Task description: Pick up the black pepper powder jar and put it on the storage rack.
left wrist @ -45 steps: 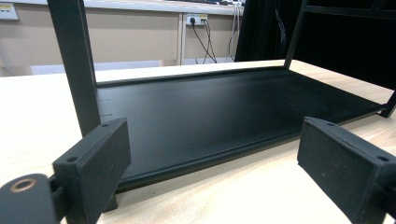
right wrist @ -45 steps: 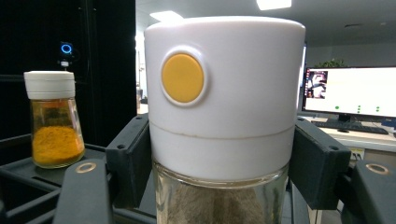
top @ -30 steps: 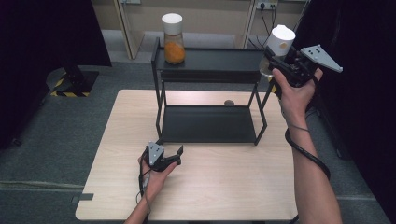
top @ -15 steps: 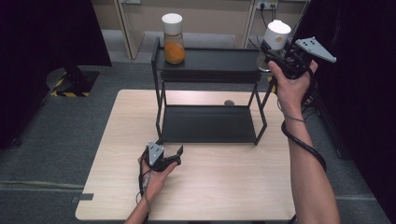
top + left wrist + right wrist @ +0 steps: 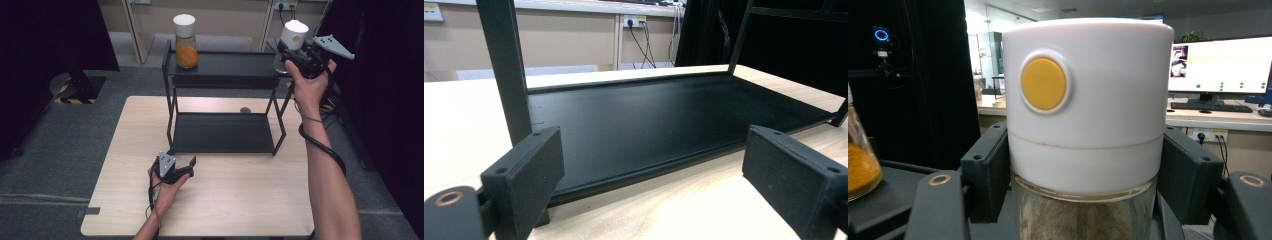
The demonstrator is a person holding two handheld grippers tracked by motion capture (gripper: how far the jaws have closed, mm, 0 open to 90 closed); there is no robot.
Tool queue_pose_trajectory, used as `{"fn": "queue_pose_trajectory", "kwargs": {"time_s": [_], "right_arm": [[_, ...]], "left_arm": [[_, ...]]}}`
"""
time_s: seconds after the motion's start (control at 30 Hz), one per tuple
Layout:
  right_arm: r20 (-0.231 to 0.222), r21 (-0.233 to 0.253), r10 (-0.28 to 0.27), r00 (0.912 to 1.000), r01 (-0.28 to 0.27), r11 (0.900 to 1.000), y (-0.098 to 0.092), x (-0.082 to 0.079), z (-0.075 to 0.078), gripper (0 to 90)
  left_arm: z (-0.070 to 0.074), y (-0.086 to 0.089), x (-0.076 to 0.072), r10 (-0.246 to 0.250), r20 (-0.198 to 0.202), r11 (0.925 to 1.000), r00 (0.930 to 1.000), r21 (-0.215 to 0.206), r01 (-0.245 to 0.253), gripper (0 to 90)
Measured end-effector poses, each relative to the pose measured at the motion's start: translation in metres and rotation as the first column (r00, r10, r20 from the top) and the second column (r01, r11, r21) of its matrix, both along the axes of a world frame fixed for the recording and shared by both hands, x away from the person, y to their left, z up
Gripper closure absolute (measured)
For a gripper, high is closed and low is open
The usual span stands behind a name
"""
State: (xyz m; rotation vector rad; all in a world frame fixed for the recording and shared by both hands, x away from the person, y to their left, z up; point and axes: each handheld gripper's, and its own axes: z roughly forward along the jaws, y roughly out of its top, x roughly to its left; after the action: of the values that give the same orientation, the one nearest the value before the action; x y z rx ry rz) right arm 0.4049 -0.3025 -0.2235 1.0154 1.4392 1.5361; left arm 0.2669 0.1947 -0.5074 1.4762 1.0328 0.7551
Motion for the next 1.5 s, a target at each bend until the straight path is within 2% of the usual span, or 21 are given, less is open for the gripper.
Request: {"fn": "queue_pose_trajectory", "kwargs": {"time_s": [0.67,1.17,1.5], "right_arm": [[-0.038,-0.011,-0.038,0.9986,0.037,0.999,0.006,0.021,0.002,30.8],[-0.054,0.000,-0.061,0.9967,0.061,0.998,0.008,0.029,0.002,30.8],[-0.054,-0.015,-0.068,0.9962,0.068,0.998,0.011,0.032,0.004,30.8]], "left_arm": [[0.000,-0.001,0.000,0.000,0.005,1.0000,1.0000,0.003,0.000,9.4],[0.000,-0.001,0.000,-0.003,0.003,1.0000,1.0000,0.001,0.003,9.4],[0.000,-0.001,0.000,-0.005,0.003,1.0000,1.0000,0.003,0.005,9.4]]}}
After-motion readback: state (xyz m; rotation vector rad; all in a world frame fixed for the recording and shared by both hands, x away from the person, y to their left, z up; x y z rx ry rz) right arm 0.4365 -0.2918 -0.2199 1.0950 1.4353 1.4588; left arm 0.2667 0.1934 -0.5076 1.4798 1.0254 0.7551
